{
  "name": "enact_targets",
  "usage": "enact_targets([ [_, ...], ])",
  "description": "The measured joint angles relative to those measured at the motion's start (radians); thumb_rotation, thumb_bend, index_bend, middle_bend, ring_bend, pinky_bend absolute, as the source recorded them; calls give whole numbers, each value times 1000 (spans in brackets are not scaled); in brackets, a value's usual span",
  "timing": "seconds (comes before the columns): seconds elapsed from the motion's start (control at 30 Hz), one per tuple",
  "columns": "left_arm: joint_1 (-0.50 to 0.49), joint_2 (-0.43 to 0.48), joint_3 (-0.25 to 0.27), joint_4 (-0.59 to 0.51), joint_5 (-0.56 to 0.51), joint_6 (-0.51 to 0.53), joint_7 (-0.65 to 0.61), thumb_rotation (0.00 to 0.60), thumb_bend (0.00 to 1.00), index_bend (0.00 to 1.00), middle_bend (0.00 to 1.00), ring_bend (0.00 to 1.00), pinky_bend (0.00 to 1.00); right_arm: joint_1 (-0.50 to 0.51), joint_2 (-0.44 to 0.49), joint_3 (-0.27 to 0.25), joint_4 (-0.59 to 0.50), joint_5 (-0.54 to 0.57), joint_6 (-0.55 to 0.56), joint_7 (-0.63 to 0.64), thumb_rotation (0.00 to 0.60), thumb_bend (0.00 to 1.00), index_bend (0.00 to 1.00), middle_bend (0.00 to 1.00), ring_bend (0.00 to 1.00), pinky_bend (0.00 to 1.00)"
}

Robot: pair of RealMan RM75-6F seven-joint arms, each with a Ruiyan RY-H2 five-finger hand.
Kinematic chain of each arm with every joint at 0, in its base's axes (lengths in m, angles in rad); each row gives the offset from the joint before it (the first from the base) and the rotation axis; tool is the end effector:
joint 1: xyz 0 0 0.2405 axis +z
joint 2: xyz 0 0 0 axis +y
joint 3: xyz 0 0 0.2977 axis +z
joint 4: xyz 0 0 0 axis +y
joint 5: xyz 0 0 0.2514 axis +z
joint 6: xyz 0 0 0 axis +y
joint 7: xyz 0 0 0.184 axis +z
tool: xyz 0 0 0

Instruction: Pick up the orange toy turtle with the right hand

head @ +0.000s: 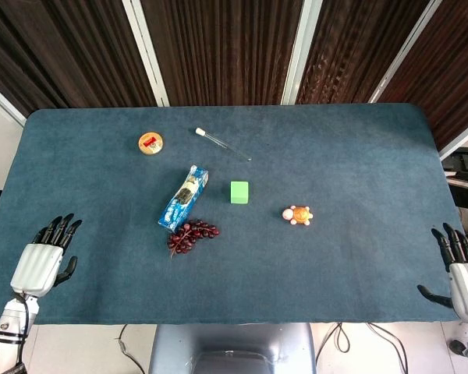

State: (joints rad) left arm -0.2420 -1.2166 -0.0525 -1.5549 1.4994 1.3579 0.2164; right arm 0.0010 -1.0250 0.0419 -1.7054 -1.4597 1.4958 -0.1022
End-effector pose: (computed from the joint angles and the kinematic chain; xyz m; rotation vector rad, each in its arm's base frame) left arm -0.3347 0.2828 0.0870 -1.5999 -0.7425 -0.8165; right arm -0.3748 -0.1937 0.1668 1.3404 -0.8909 0.7481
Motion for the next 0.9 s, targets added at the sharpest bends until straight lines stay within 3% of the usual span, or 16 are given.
enact_targets([
  [0.33, 12, 9, 6, -9, 14, 28, -20, 600, 468, 80, 0, 0, 206, 6, -26, 1, 29, -7, -2, -10, 600, 142, 1, 0, 0, 109],
  [0.47, 9, 12, 9, -5, 19, 23, -38, 600, 465, 86, 0, 0, 218, 11, -48, 18, 69, -17, 22, 4, 600, 144, 44, 3, 77, 268],
  [0.53, 10, 14, 11, -8, 22, 25, -44, 600, 465, 88, 0, 0, 221, 20, -58, 31, 89, -20, 25, 12, 600, 152, 90, 36, 239, 404],
  [0.63, 10, 16, 16, -7, 39, 32, -51, 600, 465, 87, 0, 1, 229, 49, -75, 55, 119, -29, 24, 13, 600, 175, 208, 146, 617, 733],
  [0.7, 10, 18, 19, -6, 49, 35, -61, 600, 466, 87, 0, 3, 233, 75, -86, 71, 130, -33, 14, 7, 600, 175, 275, 212, 783, 891],
  [0.77, 9, 20, 23, -4, 52, 34, -69, 600, 467, 87, 0, 4, 237, 99, -91, 82, 126, -26, -14, 6, 600, 193, 329, 263, 882, 979],
  [0.9, 7, 23, 27, -5, 58, 30, -74, 600, 467, 90, 0, 8, 242, 148, -92, 109, 98, 23, -112, 18, 600, 316, 398, 353, 991, 1000],
])
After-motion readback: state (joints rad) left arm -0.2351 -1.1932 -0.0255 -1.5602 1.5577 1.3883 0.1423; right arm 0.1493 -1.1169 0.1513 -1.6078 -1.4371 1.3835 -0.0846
